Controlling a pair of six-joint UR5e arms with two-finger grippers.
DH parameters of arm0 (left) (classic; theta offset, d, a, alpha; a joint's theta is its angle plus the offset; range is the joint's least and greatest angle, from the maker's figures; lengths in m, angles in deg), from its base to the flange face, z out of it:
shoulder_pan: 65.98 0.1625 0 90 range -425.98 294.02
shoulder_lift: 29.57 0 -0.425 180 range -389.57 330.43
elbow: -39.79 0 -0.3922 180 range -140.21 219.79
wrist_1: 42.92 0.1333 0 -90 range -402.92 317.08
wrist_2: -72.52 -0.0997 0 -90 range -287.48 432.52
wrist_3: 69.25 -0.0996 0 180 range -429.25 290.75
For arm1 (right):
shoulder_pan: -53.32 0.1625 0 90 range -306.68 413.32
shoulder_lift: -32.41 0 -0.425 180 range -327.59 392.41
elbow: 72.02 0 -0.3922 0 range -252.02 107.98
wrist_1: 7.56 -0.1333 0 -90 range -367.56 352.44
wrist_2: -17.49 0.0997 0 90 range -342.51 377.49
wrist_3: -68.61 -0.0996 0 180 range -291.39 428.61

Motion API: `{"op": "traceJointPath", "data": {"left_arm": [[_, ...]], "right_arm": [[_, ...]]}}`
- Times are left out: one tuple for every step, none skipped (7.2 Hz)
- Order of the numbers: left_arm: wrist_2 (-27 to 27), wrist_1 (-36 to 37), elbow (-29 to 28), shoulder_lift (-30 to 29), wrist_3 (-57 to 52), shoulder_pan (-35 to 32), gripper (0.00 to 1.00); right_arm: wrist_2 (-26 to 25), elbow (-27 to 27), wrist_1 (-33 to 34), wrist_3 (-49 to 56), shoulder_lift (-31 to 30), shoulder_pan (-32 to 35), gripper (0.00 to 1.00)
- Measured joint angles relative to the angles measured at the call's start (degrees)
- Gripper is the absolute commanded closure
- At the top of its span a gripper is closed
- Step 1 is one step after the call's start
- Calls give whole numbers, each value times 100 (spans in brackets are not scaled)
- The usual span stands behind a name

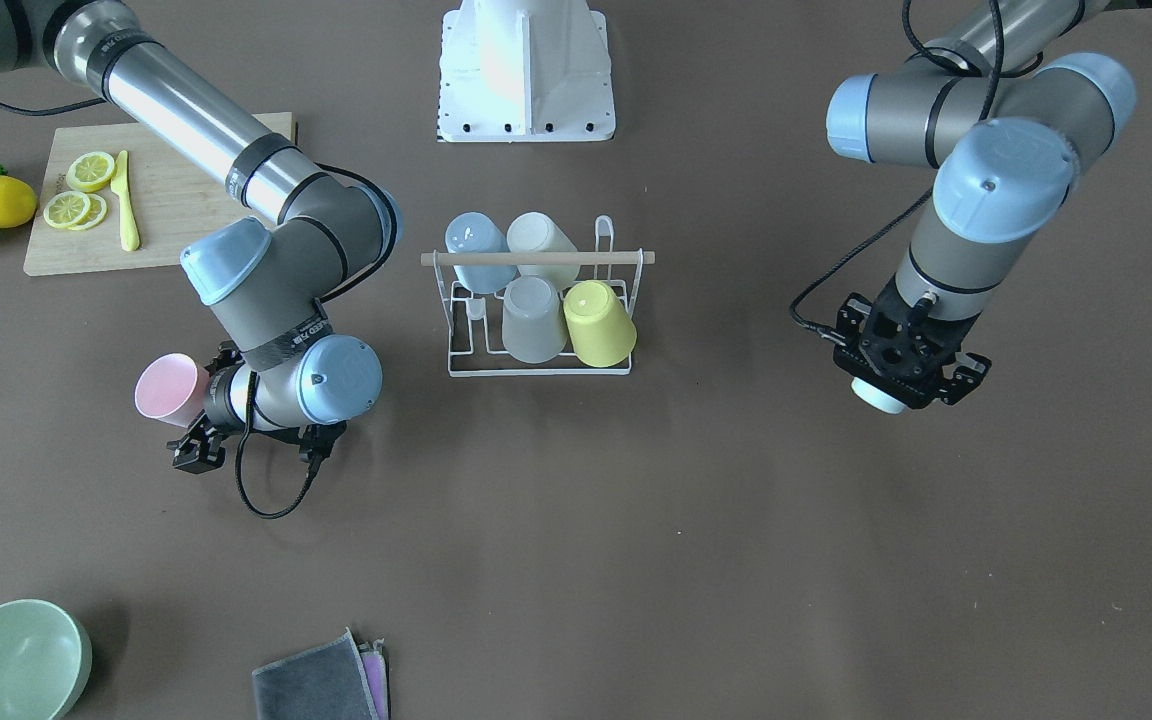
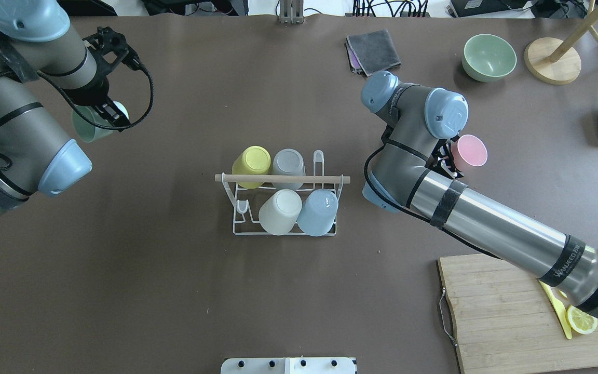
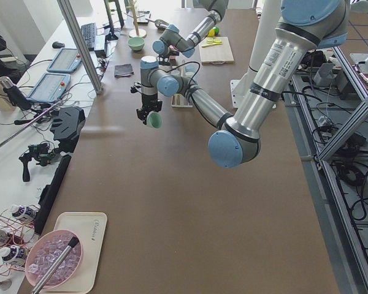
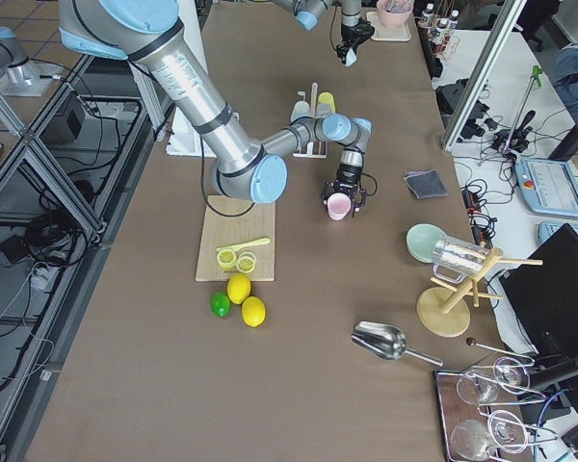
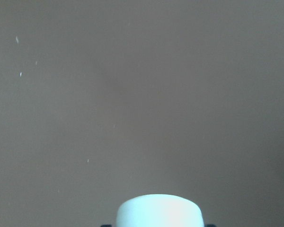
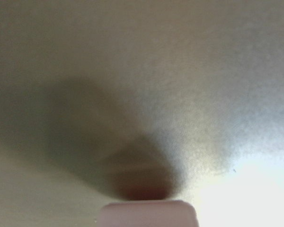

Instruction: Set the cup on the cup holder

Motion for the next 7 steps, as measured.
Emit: {"op": "traceJointPath", "data": {"left_arm": [[-8,-1003,-32,-34,211,181,100],[-14,-2028,-88,-62,458,311,100],[-13,-2943,-100,-85,720,383,100],[3,-3760,-81,-85,989,445,100],[21,-4371,-45,-80,1152,511,100],[22,-4879,0,-81,1274,612,100],[-11,-5369,38,-67,1451,720,100]], "right_arm": [[0,-29,-4,0,-37,2,8],[0,-48,-6,-4,-64,1,76],[-14,-71,3,-49,-79,-23,100],[-87,-134,55,-151,-84,-68,100],[-183,-206,121,-232,-86,-95,100],[-250,-245,188,-268,-80,-108,100],[-312,-260,246,-271,-62,-104,100]]}}
